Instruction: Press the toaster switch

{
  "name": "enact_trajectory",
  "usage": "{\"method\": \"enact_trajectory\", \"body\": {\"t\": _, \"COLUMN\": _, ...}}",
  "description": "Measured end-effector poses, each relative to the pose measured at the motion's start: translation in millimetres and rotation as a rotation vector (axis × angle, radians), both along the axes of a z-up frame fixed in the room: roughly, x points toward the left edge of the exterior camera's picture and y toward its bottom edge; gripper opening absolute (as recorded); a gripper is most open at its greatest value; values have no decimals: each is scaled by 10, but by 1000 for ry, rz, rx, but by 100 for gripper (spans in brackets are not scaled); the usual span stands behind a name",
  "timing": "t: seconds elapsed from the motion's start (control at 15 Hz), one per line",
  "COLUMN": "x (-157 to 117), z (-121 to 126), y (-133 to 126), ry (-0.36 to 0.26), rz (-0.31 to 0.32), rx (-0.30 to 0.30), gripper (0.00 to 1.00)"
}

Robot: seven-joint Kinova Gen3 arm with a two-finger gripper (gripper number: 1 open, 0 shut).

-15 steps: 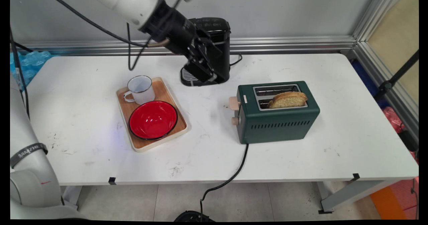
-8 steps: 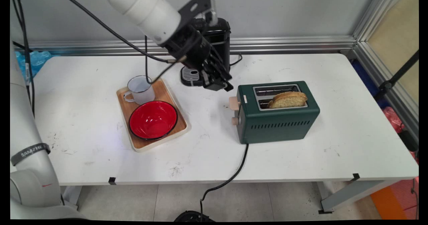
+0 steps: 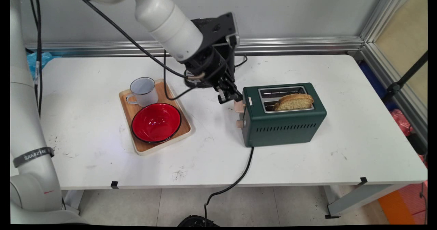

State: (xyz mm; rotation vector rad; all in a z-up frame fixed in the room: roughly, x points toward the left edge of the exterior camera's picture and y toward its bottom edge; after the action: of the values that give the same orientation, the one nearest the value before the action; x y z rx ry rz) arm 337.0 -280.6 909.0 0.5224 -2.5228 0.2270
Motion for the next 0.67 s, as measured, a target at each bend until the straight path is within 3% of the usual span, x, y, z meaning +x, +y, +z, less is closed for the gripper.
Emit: {"method": "enact_trajectory", "body": {"t": 0.67, "x": -189, "z": -321, "y": -93, "ry": -70, "rz": 25, "rx": 25, "gripper": 0}}
